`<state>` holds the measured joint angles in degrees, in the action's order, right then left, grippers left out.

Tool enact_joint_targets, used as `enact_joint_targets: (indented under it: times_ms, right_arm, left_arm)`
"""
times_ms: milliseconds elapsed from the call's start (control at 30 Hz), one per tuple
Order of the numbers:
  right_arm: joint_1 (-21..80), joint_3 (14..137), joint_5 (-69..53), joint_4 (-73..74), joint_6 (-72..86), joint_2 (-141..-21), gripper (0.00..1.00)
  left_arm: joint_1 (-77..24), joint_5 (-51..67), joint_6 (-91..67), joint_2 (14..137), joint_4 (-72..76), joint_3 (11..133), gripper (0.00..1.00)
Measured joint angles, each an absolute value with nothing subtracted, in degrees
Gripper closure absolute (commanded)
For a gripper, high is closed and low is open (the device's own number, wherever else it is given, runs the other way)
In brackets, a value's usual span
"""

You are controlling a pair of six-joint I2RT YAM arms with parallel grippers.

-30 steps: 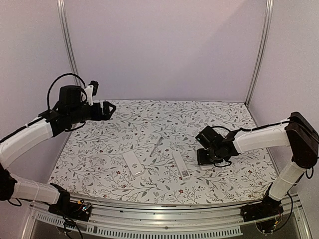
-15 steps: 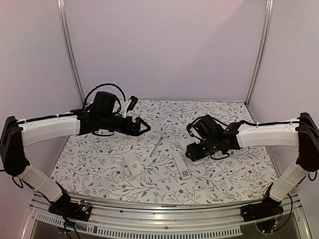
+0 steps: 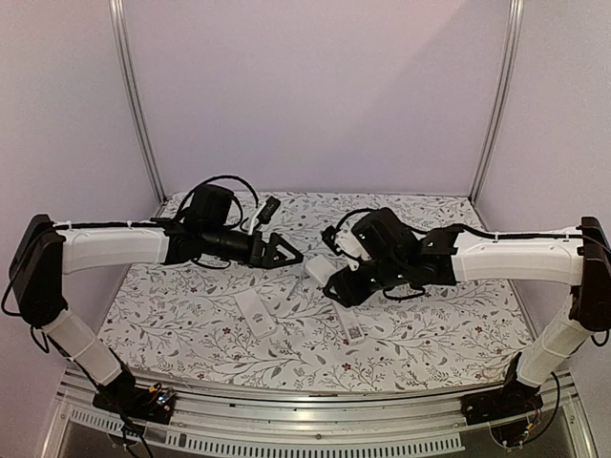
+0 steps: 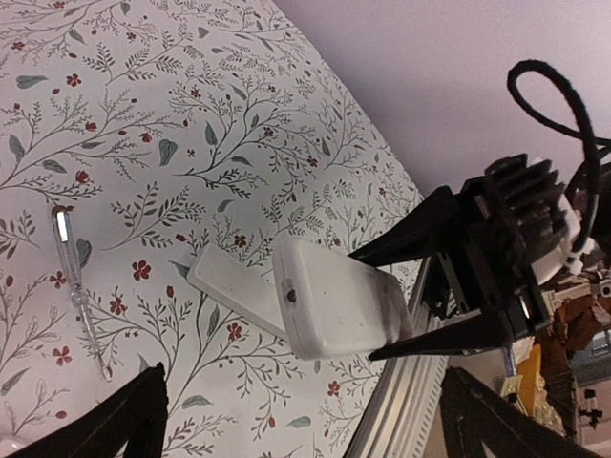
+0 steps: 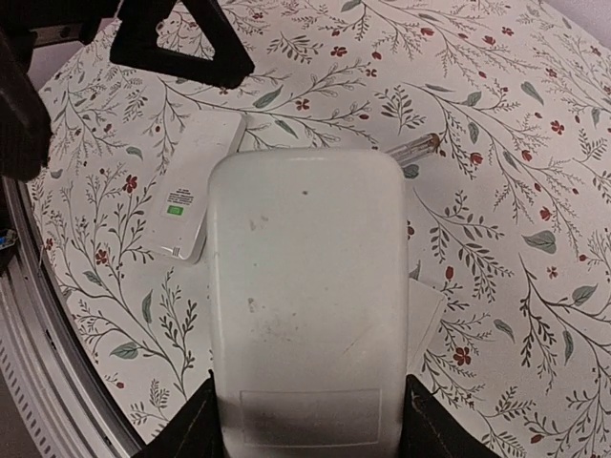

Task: Unload the batteries from the remote control
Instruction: Pick up the remote control from the center of the board, then pass from the right arm to the left

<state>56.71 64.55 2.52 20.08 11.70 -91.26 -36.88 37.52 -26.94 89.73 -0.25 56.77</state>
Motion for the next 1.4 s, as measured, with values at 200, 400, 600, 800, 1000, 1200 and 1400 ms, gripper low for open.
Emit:
enact_joint_targets:
  times_ms: [200,400,600,800,1000,1200,1400]
  right_arm:
    - [57.67,65.63,1.52,18.85,10.0,-91.26,0.51]
    - [58.87,66.52,1.15,17.89,8.6,-91.61,0.51]
    - [59.61,67.4,1.08,17.15,7.55,-92.9,0.51]
    - [60.18,68.27,1.1,16.88,6.59,-94.24,0.51]
    - [60.64,68.93,1.48,16.88,6.13,-94.7,0.51]
    - [61.14,69.06,2.02,16.75,5.85,-95.02,0.52]
    - [61.39,69.45,2.72,16.86,5.04,-95.7,0.52]
  left_arm:
    - [-36.91,42.0,-29.45,92.25,1.85,56.38,0.05]
    - [-36.91,45.41,-31.86,93.82,2.94,56.36,0.27]
    - [-36.91,48.42,-33.82,94.76,4.25,56.29,0.4]
    - [-36.77,50.72,-35.57,94.94,5.76,56.25,0.48]
    - [-36.34,51.99,-37.26,95.9,6.7,56.23,0.54]
    - [-36.01,52.9,-38.68,96.6,7.05,55.57,0.6]
    - [-35.46,53.69,-39.99,96.84,7.92,55.11,0.63]
